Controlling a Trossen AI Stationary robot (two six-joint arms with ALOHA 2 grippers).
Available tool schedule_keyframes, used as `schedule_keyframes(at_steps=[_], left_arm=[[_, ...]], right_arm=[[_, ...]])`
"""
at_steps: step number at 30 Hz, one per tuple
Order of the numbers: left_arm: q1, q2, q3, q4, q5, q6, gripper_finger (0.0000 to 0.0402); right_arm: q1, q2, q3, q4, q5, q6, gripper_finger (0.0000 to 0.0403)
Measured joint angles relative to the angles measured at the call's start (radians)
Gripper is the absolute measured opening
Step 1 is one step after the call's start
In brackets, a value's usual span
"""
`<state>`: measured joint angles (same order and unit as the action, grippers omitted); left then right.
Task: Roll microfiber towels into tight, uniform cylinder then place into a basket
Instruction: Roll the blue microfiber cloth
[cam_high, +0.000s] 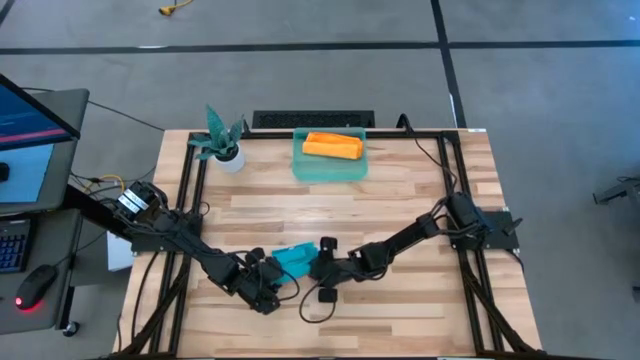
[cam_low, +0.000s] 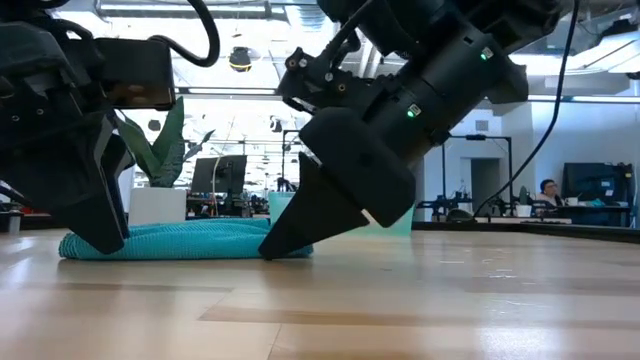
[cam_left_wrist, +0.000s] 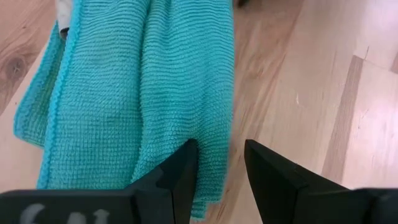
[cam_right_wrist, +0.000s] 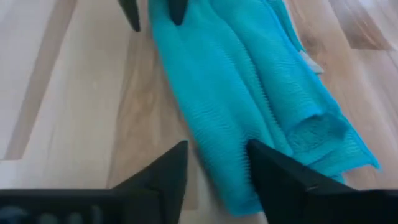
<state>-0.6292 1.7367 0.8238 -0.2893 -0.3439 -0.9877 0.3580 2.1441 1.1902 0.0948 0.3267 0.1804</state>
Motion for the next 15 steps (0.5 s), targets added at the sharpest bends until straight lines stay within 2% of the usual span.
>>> schedule_keyframes(at_steps=[10,12,15], left_arm=[[-0.008,0.0,0.008,-0.008,-0.031,0.071,0.013],[-0.018,0.002,0.022,-0.02,-0.046,0.099,0.013],[-0.038,0.005,0.049,-0.04,-0.066,0.148,0.013]], right_arm=[[-0.017,-0.002,-0.002,-0.006,-0.053,0.006,0.0022],[-0.016,-0.003,-0.003,-0.006,-0.061,0.006,0.0012],[-0.017,-0.003,-0.003,-0.001,-0.103,0.011,0.0022]])
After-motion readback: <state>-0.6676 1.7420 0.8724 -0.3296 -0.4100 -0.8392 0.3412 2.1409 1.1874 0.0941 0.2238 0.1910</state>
